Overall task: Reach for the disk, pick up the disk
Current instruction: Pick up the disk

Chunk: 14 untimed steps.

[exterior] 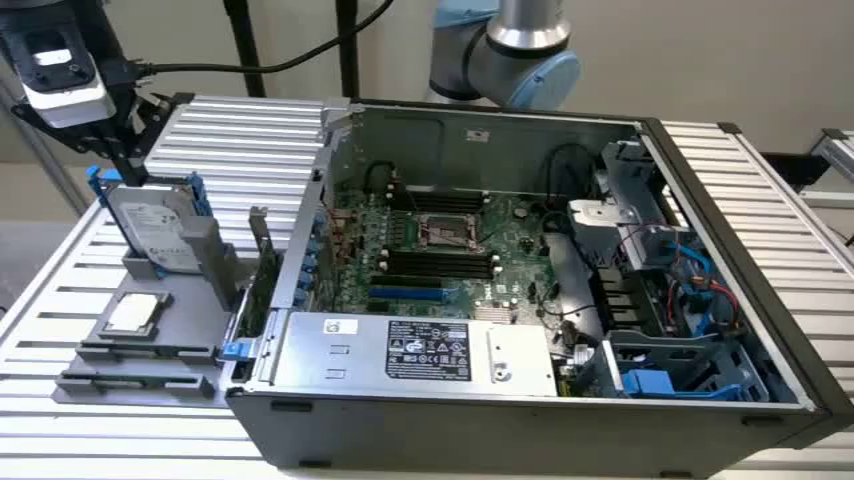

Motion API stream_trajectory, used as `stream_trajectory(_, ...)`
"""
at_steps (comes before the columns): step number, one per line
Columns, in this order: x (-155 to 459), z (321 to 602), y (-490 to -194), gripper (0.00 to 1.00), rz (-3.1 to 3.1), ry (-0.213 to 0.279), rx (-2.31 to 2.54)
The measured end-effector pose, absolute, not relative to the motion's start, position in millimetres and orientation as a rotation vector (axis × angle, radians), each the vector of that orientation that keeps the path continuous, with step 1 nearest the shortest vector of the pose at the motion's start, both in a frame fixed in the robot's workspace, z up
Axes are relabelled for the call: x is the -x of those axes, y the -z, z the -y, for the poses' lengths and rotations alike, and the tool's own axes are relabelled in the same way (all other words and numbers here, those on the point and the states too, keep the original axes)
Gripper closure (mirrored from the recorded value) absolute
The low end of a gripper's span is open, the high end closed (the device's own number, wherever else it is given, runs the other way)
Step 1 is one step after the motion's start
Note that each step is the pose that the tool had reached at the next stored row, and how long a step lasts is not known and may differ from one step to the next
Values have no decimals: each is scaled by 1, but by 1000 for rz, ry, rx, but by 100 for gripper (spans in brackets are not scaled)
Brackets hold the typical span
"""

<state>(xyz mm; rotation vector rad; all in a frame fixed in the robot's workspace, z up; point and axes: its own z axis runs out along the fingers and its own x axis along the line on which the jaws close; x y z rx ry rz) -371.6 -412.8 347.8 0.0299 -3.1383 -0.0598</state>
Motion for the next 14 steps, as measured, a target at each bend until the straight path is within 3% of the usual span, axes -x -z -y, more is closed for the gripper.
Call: stream_trajectory(14, 372, 413, -348, 89, 3138, 60, -30)
